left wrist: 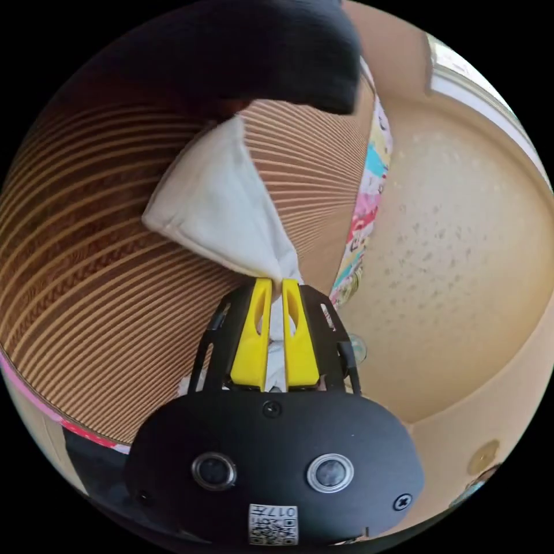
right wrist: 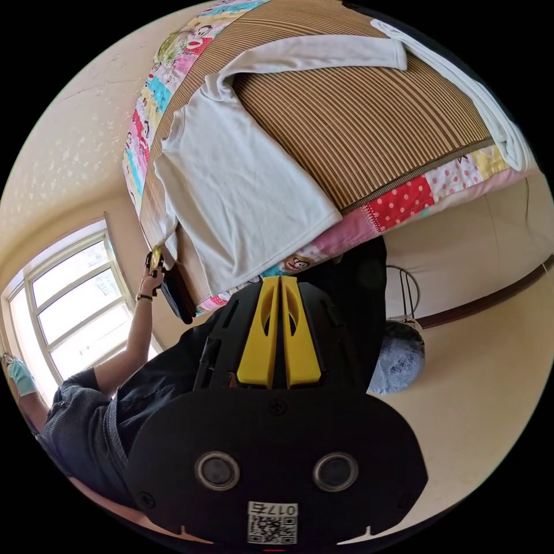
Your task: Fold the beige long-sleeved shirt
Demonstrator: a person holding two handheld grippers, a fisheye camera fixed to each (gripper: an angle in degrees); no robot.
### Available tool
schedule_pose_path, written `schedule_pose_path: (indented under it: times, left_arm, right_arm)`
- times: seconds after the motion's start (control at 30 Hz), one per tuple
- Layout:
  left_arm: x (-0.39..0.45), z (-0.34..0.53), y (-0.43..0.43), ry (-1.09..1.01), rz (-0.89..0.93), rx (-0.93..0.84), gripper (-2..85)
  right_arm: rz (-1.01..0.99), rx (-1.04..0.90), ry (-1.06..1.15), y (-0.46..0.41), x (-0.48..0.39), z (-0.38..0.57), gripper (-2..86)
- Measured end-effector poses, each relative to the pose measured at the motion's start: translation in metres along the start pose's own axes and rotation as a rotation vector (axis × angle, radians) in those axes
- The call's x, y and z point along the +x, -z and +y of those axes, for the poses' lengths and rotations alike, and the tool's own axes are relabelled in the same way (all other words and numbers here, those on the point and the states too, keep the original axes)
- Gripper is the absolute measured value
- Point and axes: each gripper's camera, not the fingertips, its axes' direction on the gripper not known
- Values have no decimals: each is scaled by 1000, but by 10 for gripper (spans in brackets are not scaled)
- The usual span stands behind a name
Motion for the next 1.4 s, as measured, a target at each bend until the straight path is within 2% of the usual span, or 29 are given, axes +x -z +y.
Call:
schedule_pose_path:
  times: [0.07, 0.13, 0.23, 0.37, 0.47, 0.53, 0.6, 0.73, 0.87, 0.93, 1.1, 1.2, 1.3, 1.4]
  left_arm:
    - [57, 7, 26, -201, -96, 9, 39]
    - [124, 26, 73, -418, -188, 149, 39]
    - [189, 54, 114, -555, -289, 297, 40]
    - [255, 116, 84, -812, -292, 297, 42]
    - [294, 194, -12, -1027, -379, 183, 49]
    - [298, 259, -109, -1208, -373, -42, 65]
    - [284, 300, -173, -1287, -410, -195, 70]
    - [236, 335, -242, -1192, -454, -390, 77]
    - [195, 323, -240, -1046, -518, -403, 79]
    - [173, 303, -231, -954, -597, -364, 83]
    - [141, 249, -230, -827, -705, -318, 86]
    - [115, 207, -231, -626, -760, -269, 78]
    - [87, 167, -218, -401, -715, -228, 33]
    - [84, 159, -211, -388, -738, -181, 3]
  right_arm:
    - [2, -4, 18, 9, -5, -2, 4]
    - [-5, -10, 39, 17, -9, -6, 4]
    - [-20, -17, 62, 30, -11, -14, 4]
    - [-78, -21, 55, 40, -1, -26, 4]
    - [-161, -27, 36, 44, 14, -35, 4]
    - [-205, -34, 22, 49, 23, -41, 4]
    - [-254, -42, 21, 61, 33, -46, 5]
    - [-273, -79, 61, 85, 47, -52, 4]
    - [-268, -114, 51, 110, 82, -56, 8]
    - [-334, -79, 10, 123, 104, -61, 11]
    - [-728, 207, -166, 166, 171, -86, 37]
    - [-861, 328, -259, 179, 196, -113, 66]
    - [-945, 406, -328, 185, 208, -146, 100]
    - [-1012, 456, -419, 183, 221, -180, 129]
